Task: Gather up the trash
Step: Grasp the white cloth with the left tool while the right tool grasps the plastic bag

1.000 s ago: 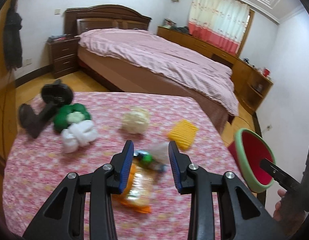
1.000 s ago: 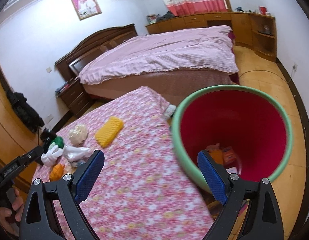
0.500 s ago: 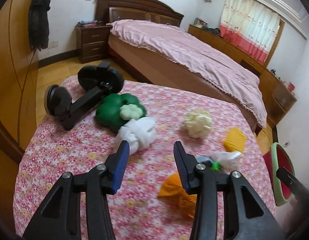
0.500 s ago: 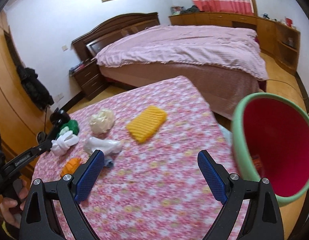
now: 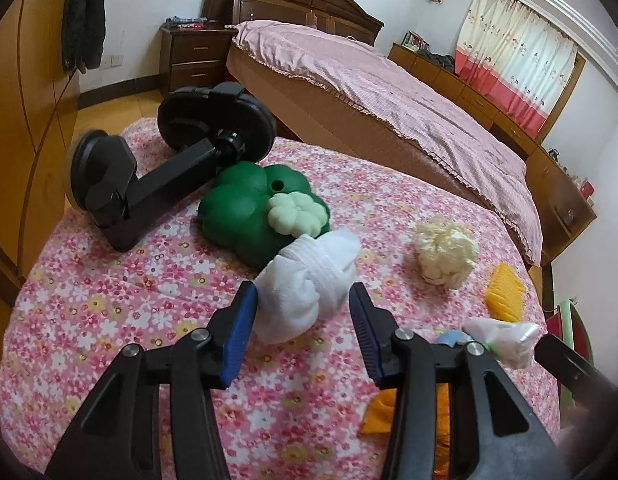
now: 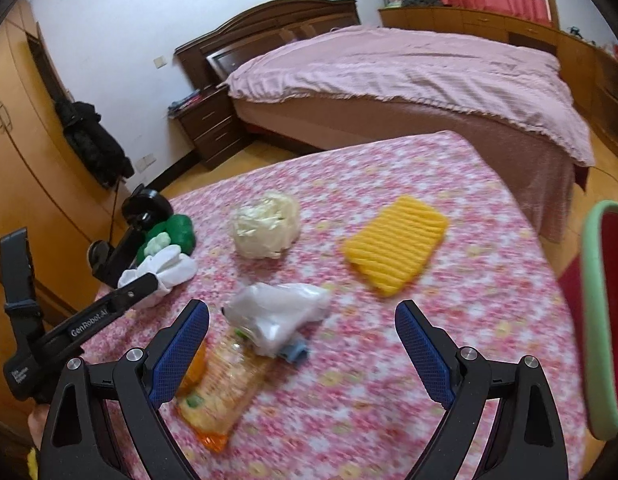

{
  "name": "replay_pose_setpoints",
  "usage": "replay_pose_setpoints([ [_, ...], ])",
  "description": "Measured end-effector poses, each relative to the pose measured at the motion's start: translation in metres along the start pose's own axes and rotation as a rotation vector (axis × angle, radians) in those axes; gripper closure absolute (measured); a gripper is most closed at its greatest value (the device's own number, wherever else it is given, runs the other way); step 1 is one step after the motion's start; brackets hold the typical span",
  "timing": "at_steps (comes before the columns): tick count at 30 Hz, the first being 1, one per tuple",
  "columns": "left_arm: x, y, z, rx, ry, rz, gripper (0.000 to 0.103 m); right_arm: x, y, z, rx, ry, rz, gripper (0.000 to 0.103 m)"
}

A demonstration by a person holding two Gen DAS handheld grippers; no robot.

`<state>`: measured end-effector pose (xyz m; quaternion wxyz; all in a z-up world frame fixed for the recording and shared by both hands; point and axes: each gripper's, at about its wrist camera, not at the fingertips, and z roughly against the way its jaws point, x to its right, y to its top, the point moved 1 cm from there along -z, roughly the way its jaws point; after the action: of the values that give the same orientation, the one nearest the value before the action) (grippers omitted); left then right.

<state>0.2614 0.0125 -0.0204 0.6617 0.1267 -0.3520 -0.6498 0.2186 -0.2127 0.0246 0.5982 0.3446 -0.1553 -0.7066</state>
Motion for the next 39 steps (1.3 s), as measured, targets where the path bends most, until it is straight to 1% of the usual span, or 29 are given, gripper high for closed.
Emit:
replay_pose_setpoints([
  [3,-0.005,-0.001,-0.003,0.0,-0.018,0.015,0.055,-0.004,0.001,-0.009,-0.004,0.028,0.001,0.008],
  [4,-0.005,-0.001,-0.003,0.003,-0.022,0.017,0.055,-0.005,0.001,-0.011,-0.003,0.03,0.003,0.012],
  [5,-0.005,-0.001,-0.003,0.007,-0.026,0.016,0.055,-0.007,0.001,-0.013,-0.004,0.032,0.006,0.018],
  [6,-0.005,-0.002,-0.002,0.01,-0.028,0.013,0.055,-0.008,0.001,-0.015,-0.008,0.033,0.012,0.022],
  [8,-0.005,-0.002,-0.001,0.015,-0.032,0.007,0.055,-0.01,0.0,-0.019,-0.017,0.03,0.016,0.036],
  [9,-0.006,-0.002,-0.001,0.015,-0.034,0.007,0.055,-0.01,-0.001,-0.022,-0.023,0.03,0.015,0.039],
  [10,-0.006,-0.002,-0.001,0.017,-0.037,0.008,0.056,-0.01,-0.002,-0.024,-0.028,0.032,0.012,0.046],
  [11,-0.006,-0.002,-0.001,0.018,-0.04,0.009,0.058,-0.009,-0.002,-0.025,-0.031,0.032,0.01,0.051],
  [13,-0.007,-0.002,-0.002,0.019,-0.046,0.013,0.062,-0.008,-0.004,-0.027,-0.035,0.031,0.005,0.054],
  [14,-0.008,-0.003,-0.002,0.018,-0.05,0.015,0.065,-0.008,-0.004,-0.028,-0.037,0.025,0.003,0.059],
  [16,-0.009,-0.003,-0.001,0.018,-0.06,0.018,0.068,-0.006,-0.004,-0.029,-0.043,0.032,-0.005,0.066],
  [22,-0.006,-0.005,0.004,0.025,-0.089,0.015,0.076,-0.006,-0.005,-0.017,-0.015,0.031,0.004,0.068],
  [27,0.004,-0.007,0.018,0.04,-0.125,0.0,0.076,-0.003,-0.007,0.001,0.019,0.036,0.0,0.068],
  [39,0.044,-0.014,0.068,0.101,-0.191,-0.072,0.076,0.013,-0.015,0.052,0.091,0.046,-0.048,0.068],
])
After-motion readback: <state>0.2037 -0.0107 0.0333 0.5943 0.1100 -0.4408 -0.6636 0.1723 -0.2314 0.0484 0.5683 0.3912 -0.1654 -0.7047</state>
